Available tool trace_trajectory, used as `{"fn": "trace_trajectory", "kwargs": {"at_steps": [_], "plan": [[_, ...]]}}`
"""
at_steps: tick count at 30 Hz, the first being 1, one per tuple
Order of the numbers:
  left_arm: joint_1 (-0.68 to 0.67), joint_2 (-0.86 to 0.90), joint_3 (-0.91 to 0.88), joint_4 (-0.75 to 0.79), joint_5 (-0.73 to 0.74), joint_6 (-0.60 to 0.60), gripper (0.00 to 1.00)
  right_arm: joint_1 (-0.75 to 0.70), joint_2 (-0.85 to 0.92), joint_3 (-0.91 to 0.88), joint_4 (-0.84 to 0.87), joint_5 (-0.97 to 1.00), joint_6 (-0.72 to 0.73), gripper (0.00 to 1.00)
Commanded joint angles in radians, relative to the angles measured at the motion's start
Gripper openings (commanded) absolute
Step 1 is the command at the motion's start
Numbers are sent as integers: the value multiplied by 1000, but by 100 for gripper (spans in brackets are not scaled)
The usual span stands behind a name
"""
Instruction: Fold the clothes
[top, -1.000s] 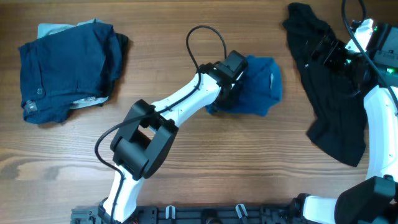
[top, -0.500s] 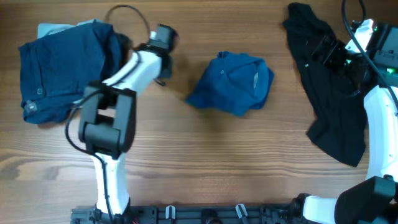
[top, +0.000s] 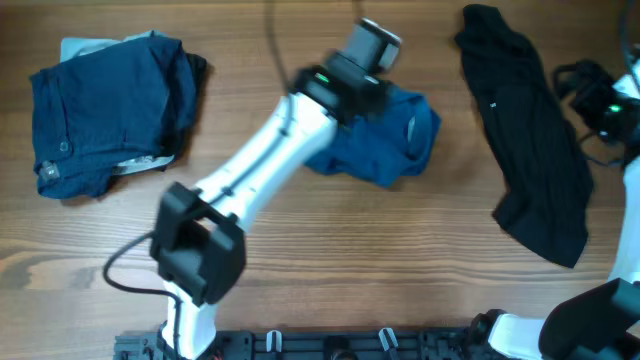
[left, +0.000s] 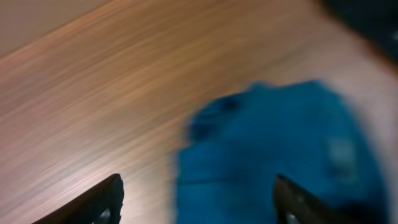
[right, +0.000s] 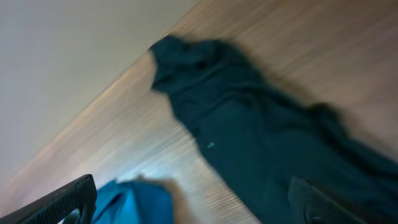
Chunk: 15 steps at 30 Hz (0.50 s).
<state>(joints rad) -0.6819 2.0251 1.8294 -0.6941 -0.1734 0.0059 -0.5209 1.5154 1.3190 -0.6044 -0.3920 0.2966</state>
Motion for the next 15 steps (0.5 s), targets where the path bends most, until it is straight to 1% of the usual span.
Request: {"fn": "trace_trajectory", "kwargs": {"at_steps": [1,3,5,7,9,11,15], "plan": [[-111,55,2,37,-30,16,77,-80,8,2,23,48,76,100],[-156,98,2,62,-31,9,76,-111,8,2,23,72,104,100],[-190,148,2,97,-55,-1,76,-122,8,2,17,72,102,100],[-217,188,2,137,-101,-45,73,-122,9,2,12,71,100,100],[-236,216,2,157,-113,-105,69,-122,11,2,12,71,100,100],[-251,242,2,176,-113,-146,69,-122,13,2,10,71,100,100],[-275,288,2,232,-112,-146,69,-122,14,2,-2,71,99,100]]}}
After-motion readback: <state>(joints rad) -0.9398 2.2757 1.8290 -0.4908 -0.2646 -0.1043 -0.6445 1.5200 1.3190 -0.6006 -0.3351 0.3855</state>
